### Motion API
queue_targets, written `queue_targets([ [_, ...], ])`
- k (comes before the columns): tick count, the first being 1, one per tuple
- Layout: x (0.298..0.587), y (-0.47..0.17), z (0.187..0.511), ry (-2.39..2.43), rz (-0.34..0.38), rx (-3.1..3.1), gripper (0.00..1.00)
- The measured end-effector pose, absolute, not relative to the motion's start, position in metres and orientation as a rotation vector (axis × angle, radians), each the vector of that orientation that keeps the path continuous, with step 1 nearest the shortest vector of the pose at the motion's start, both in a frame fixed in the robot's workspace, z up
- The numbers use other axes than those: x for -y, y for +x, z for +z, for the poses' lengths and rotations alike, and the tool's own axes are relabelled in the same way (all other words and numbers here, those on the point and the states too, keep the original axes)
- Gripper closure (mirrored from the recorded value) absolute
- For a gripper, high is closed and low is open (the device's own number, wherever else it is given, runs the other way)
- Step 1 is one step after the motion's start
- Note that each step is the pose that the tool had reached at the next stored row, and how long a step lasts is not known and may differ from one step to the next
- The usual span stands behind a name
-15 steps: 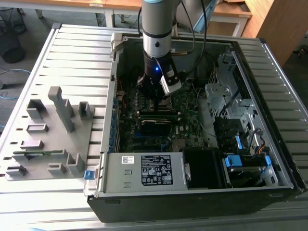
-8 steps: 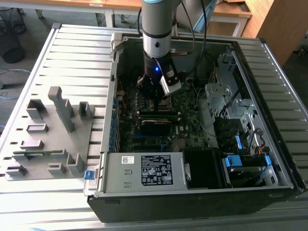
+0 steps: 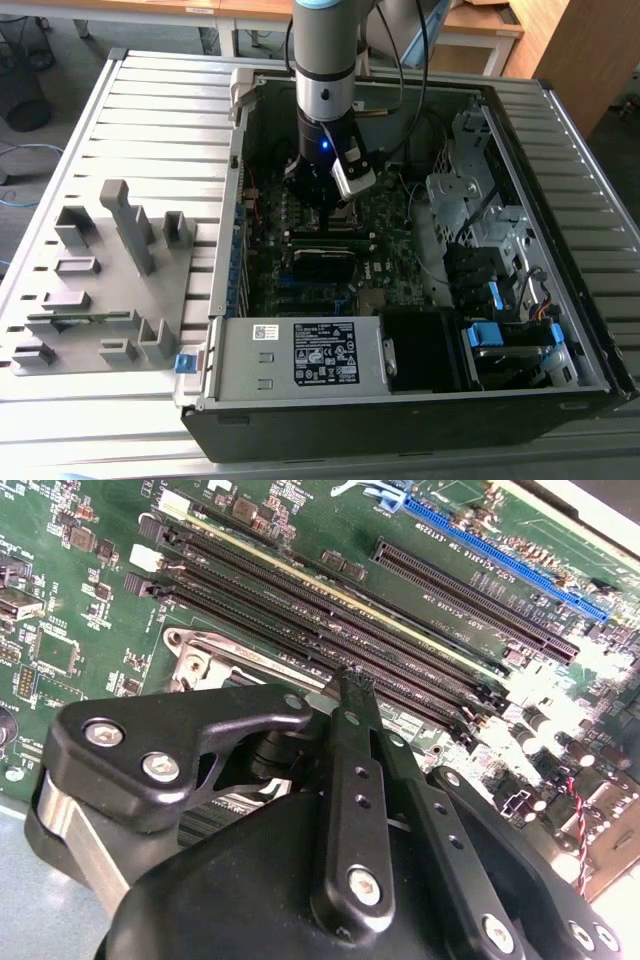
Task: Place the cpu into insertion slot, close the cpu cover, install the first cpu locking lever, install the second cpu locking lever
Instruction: 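Install the second cpu locking lever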
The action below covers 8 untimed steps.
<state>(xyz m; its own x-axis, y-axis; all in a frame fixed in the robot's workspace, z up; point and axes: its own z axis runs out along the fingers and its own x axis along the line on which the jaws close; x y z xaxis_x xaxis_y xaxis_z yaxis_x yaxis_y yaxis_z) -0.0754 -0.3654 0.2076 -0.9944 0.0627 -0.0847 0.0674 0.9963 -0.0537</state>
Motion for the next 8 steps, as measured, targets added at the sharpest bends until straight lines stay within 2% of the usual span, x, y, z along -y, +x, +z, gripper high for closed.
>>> queue_targets([
  [8,0.3655,-0.0755,0.204,0.1,-0.087,-3.056,0.9],
])
